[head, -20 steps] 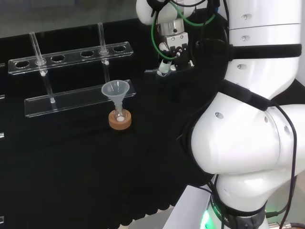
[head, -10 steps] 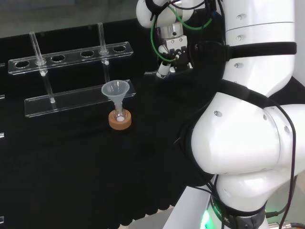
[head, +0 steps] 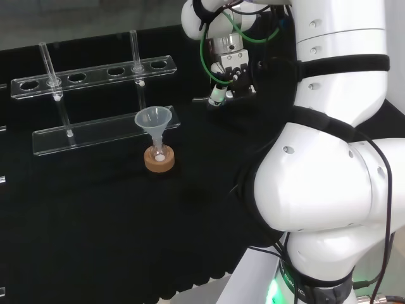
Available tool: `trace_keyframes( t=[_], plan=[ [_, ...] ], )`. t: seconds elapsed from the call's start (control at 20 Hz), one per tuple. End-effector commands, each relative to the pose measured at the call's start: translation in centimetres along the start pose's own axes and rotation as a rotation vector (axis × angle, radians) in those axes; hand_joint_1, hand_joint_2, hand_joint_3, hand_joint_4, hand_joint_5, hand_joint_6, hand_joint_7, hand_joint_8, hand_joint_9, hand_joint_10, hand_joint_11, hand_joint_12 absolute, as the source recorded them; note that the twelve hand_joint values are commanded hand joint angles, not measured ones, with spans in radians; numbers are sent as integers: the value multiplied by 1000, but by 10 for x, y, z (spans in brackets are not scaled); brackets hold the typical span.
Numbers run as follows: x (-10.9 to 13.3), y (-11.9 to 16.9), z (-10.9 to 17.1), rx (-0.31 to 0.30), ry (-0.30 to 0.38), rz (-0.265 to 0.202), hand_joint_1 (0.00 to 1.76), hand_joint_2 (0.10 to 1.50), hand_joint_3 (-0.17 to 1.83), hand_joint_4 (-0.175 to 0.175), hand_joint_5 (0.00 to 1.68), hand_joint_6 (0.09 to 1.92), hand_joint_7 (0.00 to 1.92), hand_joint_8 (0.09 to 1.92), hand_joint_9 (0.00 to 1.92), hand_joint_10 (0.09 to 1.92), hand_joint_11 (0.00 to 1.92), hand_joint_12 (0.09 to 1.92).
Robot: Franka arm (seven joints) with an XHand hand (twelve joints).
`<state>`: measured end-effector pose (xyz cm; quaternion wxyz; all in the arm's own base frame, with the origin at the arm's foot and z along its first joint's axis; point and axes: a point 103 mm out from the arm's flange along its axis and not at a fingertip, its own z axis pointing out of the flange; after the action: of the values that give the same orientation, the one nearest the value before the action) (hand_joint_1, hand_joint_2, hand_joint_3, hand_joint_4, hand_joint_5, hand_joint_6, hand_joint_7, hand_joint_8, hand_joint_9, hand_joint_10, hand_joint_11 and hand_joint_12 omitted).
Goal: Put the weighing funnel back on the table.
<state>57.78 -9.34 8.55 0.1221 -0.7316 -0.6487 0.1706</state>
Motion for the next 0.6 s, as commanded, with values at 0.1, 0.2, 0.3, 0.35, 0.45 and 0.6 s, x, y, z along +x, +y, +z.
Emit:
trace_keyframes(
  t=[0.1,0.2,0.3,0.35,0.45,0.6],
  plan=[
    [2,11,8,11,-19,-6,1120,730,509,175,1290,582,599,674,1085,174,1023,894],
    [3,14,11,9,-22,-5,1120,730,509,175,1290,583,599,674,1085,174,1023,894],
    [3,14,12,4,-26,-3,1120,730,509,175,1289,584,599,674,1086,174,1023,895],
    [3,14,12,4,-26,-4,1120,730,509,175,1289,584,599,674,1086,174,1023,895],
    [3,14,12,6,-29,-3,1120,731,509,175,1288,586,599,674,1086,174,1024,895],
    [3,14,13,3,-30,-2,1119,731,509,175,1287,588,598,675,1086,174,1024,895]
  ],
)
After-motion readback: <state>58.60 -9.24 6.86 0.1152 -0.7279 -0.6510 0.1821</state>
